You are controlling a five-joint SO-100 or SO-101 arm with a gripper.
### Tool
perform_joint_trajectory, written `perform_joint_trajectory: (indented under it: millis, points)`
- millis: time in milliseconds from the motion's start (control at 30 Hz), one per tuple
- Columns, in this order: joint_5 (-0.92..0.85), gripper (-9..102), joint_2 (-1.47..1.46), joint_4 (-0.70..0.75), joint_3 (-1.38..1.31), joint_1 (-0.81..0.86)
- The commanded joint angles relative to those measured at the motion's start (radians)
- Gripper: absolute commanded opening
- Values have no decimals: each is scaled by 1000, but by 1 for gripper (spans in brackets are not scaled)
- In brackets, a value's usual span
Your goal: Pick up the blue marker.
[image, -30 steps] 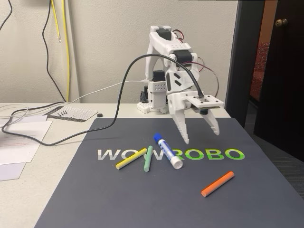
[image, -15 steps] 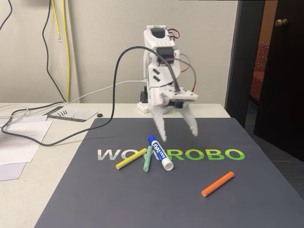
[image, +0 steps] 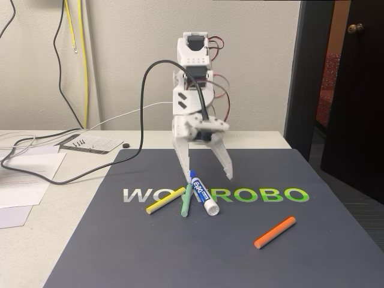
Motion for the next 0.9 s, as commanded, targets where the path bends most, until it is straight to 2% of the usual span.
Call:
perform_joint_trajectory:
  millis: [0,367,867]
  points:
    - [23,37,-12,-29,-6,-5]
    - [115,37,-26,103,3,-25]
    - [118,37,-114,20,12,-29]
